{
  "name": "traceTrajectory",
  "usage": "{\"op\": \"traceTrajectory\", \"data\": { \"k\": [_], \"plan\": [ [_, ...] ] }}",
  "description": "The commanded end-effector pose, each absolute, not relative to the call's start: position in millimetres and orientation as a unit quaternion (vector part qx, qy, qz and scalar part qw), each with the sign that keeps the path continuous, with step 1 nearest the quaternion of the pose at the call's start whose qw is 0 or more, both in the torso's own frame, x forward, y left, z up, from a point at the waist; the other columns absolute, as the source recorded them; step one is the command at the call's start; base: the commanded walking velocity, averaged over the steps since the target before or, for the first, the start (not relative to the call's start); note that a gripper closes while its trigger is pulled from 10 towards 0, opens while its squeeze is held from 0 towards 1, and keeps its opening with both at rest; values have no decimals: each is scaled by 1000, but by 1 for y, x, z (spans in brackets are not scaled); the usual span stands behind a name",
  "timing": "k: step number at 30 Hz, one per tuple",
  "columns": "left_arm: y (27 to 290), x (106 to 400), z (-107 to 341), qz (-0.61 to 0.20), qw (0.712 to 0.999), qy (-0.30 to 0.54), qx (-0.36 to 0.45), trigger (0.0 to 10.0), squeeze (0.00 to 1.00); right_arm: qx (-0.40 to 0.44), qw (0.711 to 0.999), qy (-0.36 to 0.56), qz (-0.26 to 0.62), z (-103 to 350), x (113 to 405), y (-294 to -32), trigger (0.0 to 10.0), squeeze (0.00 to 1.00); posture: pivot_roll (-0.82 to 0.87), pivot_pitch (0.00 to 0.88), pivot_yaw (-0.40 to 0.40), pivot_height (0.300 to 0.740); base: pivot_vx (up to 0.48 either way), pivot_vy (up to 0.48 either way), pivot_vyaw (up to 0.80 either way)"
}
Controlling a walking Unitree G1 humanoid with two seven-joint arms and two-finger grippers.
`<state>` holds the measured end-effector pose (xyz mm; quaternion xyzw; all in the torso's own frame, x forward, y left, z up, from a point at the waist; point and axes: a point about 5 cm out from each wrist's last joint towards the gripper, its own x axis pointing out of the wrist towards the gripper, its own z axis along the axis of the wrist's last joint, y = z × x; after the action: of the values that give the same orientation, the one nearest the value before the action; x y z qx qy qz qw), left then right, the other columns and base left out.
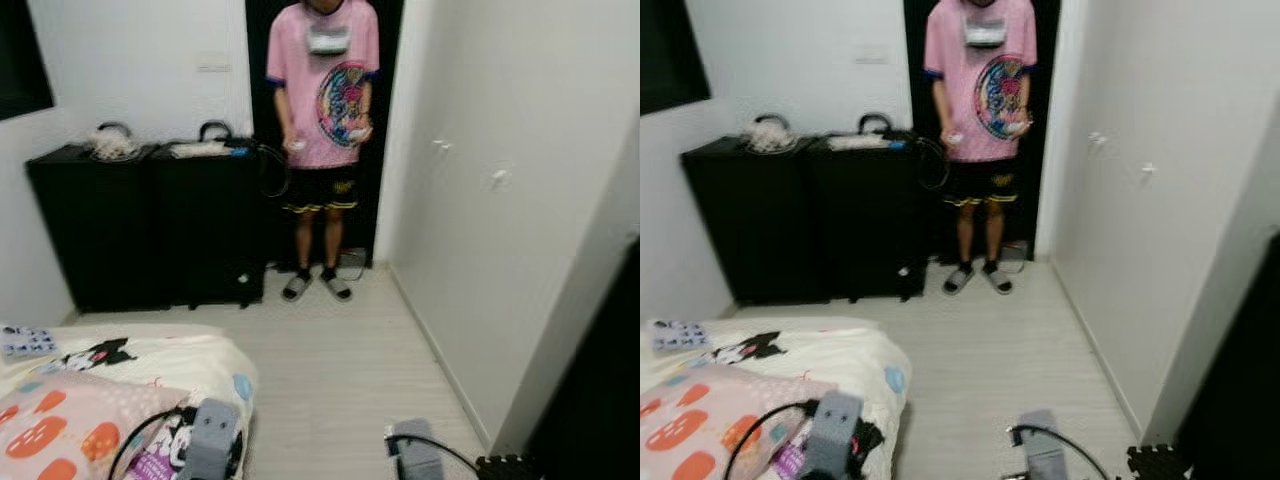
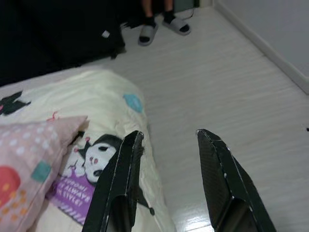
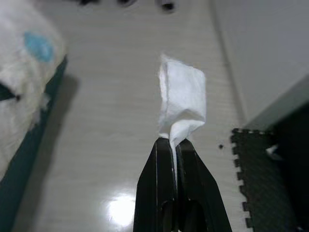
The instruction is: Clean up the room
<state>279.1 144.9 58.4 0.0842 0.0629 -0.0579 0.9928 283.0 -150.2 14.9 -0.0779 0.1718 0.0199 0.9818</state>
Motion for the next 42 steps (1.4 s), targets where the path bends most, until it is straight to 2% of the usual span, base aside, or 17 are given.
{"op": "traceTrajectory", "data": {
  "k": [1,42],
  "plan": [
    [149,275,49,-60,990,83,96,10000,0,-68,981,182,20,9,278,-147,10000,0,46,66,28,740,0,0,-800],
    [150,284,50,-40,993,80,80,10000,0,-80,983,159,33,19,286,-147,10000,0,24,67,-1,740,0,0,-800]
  ]
}}
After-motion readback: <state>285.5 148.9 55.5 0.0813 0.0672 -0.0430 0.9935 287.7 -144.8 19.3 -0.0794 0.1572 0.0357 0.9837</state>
